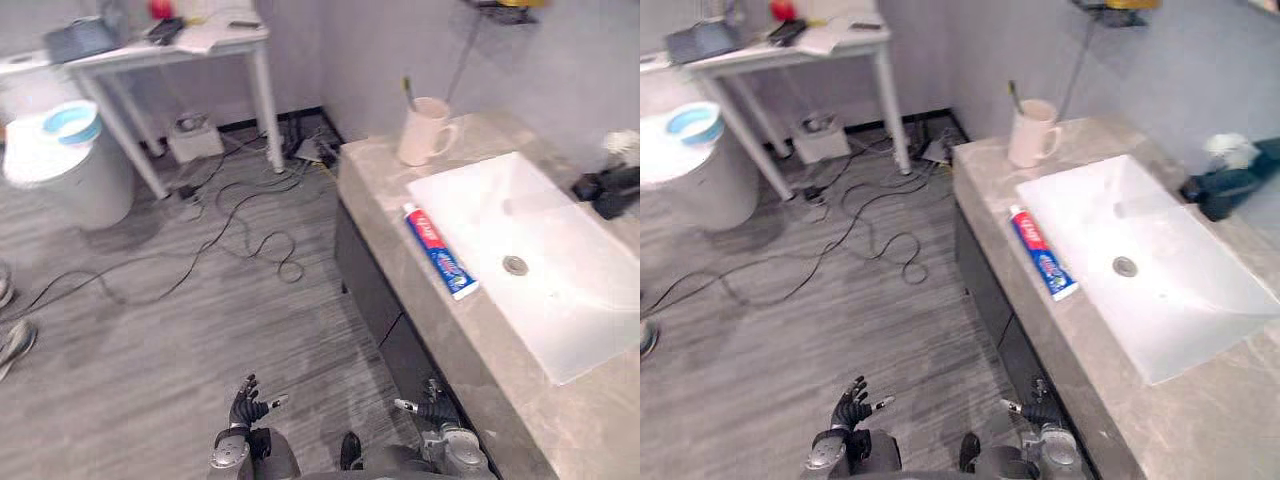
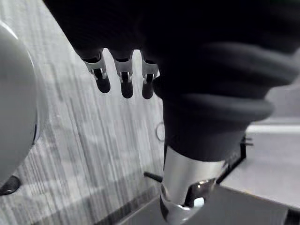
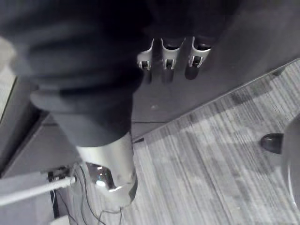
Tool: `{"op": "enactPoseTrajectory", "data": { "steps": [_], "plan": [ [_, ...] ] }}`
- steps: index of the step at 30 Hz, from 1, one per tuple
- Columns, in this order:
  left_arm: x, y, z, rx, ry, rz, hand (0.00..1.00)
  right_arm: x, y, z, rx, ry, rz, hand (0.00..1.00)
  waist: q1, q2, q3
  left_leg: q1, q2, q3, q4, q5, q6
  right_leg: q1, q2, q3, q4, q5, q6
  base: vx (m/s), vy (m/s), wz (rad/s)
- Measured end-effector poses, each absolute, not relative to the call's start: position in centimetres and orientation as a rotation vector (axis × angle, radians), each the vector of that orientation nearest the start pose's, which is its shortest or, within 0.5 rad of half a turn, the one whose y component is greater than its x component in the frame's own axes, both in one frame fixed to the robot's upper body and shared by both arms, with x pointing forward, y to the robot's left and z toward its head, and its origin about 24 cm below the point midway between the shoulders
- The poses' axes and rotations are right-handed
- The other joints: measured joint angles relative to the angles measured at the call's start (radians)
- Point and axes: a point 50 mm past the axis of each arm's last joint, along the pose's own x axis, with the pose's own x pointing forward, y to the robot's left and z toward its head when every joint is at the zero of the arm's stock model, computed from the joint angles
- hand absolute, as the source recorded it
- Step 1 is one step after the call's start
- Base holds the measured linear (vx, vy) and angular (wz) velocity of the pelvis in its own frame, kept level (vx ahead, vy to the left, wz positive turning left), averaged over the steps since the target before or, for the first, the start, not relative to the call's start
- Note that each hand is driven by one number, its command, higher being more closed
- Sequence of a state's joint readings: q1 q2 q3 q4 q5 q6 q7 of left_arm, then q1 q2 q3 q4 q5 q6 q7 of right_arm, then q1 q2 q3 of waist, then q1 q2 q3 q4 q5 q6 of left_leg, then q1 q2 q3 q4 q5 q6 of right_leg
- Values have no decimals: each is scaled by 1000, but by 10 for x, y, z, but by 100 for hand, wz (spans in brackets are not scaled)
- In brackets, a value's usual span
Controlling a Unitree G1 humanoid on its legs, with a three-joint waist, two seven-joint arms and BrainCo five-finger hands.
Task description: Organize washtable
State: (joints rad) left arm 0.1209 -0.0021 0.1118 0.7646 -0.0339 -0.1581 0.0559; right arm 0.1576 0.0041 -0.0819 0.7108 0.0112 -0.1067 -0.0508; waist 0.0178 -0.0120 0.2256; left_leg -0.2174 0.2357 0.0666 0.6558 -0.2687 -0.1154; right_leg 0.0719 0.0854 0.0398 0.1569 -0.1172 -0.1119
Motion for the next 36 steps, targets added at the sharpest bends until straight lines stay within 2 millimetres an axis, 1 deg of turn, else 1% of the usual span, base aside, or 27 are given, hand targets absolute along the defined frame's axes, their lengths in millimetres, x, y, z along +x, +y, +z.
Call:
{"op": "enactPoseTrajectory", "data": {
  "steps": [1,2,4,5,6,7,8,9,10,13,14,17,18,19,21,23,24,26,27,28,29,30,31,32,34,35,36],
  "plan": [
    [146,176,-126,-55,724,212,0,137,-172,-127,31,761,-182,0,1,-1,1,0,-34,-85,-117,3,-5,5,-1,48,7,-13,19,245,289,-111],
    [146,174,-126,-59,726,211,0,137,-172,-127,32,763,-186,0,1,0,1,-1,-45,-125,-162,5,-8,7,-2,70,12,-19,27,248,333,-110],
    [145,172,-127,-65,730,210,0,136,-174,-127,29,764,-199,0,1,19,-10,8,-52,-178,-268,18,-15,-2,-2,138,48,-53,60,163,295,-102],
    [144,168,-128,-73,737,205,0,130,-177,-128,28,774,-211,0,2,24,-14,22,-48,-161,-279,67,-26,-11,-1,176,91,-93,88,166,379,-101],
    [144,167,-128,-71,739,202,0,129,-178,-128,28,775,-216,0,4,17,-21,29,-54,-127,-261,106,-16,-15,-12,208,121,-122,109,163,396,-101],
    [143,172,-129,-55,744,205,0,126,-174,-129,40,784,-214,0,1,0,-31,37,-72,-84,-255,89,2,-26,-40,237,140,-144,129,185,375,-89],
    [142,176,-129,-44,745,208,0,121,-169,-131,55,794,-210,0,3,-34,-51,48,-98,-35,-257,69,22,-45,-77,252,164,-156,147,163,323,-86],
    [144,177,-128,-40,739,208,0,119,-166,-131,64,797,-208,0,6,-50,-59,57,-110,-1,-253,54,33,-58,-96,266,178,-158,154,157,292,-96],
    [145,178,-128,-37,738,208,0,120,-163,-131,70,798,-202,0,11,-54,-59,74,-112,42,-251,44,41,-70,-107,269,197,-155,160,135,256,-119],
    [143,177,-128,-35,744,205,0,123,-155,-130,63,792,-153,0,25,-53,-58,146,-104,186,-248,9,78,-134,-149,153,305,-141,182,118,224,-133],
    [142,176,-129,-33,751,199,0,125,-151,-130,61,787,-136,0,25,-53,-59,176,-107,236,-271,5,82,-152,-180,66,326,-137,188,60,111,-104],
    [139,177,-132,-16,773,183,0,131,-147,-131,28,796,-87,0,15,-51,-61,233,-115,334,-345,15,85,-172,-223,-146,261,-129,199,67,76,-102],
    [137,178,-134,-5,788,176,0,134,-147,-132,20,798,-80,0,10,-47,-62,237,-116,342,-364,26,79,-172,-222,-182,216,-109,181,84,-17,-69],
    [136,180,-136,5,801,173,0,136,-149,-133,6,804,-73,0,-7,-53,-72,238,-115,341,-391,47,76,-171,-211,-201,183,-80,182,92,-54,-39],
    [136,181,-137,33,816,144,0,136,-159,-136,-33,821,-73,0,-19,-35,-72,239,-122,305,-423,76,67,-150,-191,-204,125,-50,159,101,-74,-23],
    [132,174,-140,17,841,133,0,131,-172,-138,-61,843,-94,0,-32,-5,-68,266,-110,278,-423,77,64,-98,-177,-207,80,-43,155,118,-76,-5],
    [131,173,-141,11,848,127,0,126,-175,-141,-63,865,-104,0,-33,-1,-71,266,-102,273,-396,76,62,-77,-175,-207,66,-43,155,108,-81,6],
    [132,171,-141,0,843,126,0,120,-181,-143,-56,885,-133,0,-27,1,-69,227,-60,257,-256,67,48,-34,-159,-204,28,-37,145,74,-86,-8],
    [134,171,-139,-9,830,134,0,118,-182,-142,-50,881,-144,0,-23,6,-66,178,-22,236,-113,65,45,-9,-142,-198,9,-34,140,41,-70,-17],
    [134,170,-139,-14,825,139,0,118,-183,-141,-53,877,-146,0,-20,12,-64,157,-2,227,-43,66,44,1,-128,-190,4,-35,137,40,-52,-43],
    [136,169,-136,-20,808,139,0,117,-184,-141,-56,873,-150,0,-3,31,-63,122,42,205,78,84,21,18,-100,-160,1,-42,126,17,3,-69],
    [136,170,-135,-25,800,149,0,116,-184,-141,-47,873,-155,0,6,20,-60,85,59,178,159,96,23,35,-94,-127,0,-47,118,85,30,-78],
    [136,172,-135,-27,801,157,0,119,-184,-140,-46,866,-155,0,9,19,-62,85,56,164,154,77,22,38,-96,-109,1,-48,116,111,70,-89],
    [135,171,-136,-30,803,160,0,120,-184,-139,-44,860,-161,0,4,20,-61,82,30,142,80,23,22,34,-104,-68,6,-49,114,115,78,-73],
    [135,171,-136,-30,804,159,0,120,-184,-139,-43,862,-165,0,5,17,-60,75,-13,96,-36,11,29,29,-121,-31,9,-46,120,86,158,-76],
    [135,170,-136,-30,806,156,0,119,-184,-140,-42,865,-167,0,4,17,-60,86,-57,35,-177,28,9,24,-134,-3,15,-51,138,88,261,-82],
    [132,167,-138,-32,817,146,0,118,-190,-140,-57,871,-175,0,6,35,-65,109,-82,-18,-289,86,12,15,-124,22,21,-64,163,64,222,-63]
  ]
}}
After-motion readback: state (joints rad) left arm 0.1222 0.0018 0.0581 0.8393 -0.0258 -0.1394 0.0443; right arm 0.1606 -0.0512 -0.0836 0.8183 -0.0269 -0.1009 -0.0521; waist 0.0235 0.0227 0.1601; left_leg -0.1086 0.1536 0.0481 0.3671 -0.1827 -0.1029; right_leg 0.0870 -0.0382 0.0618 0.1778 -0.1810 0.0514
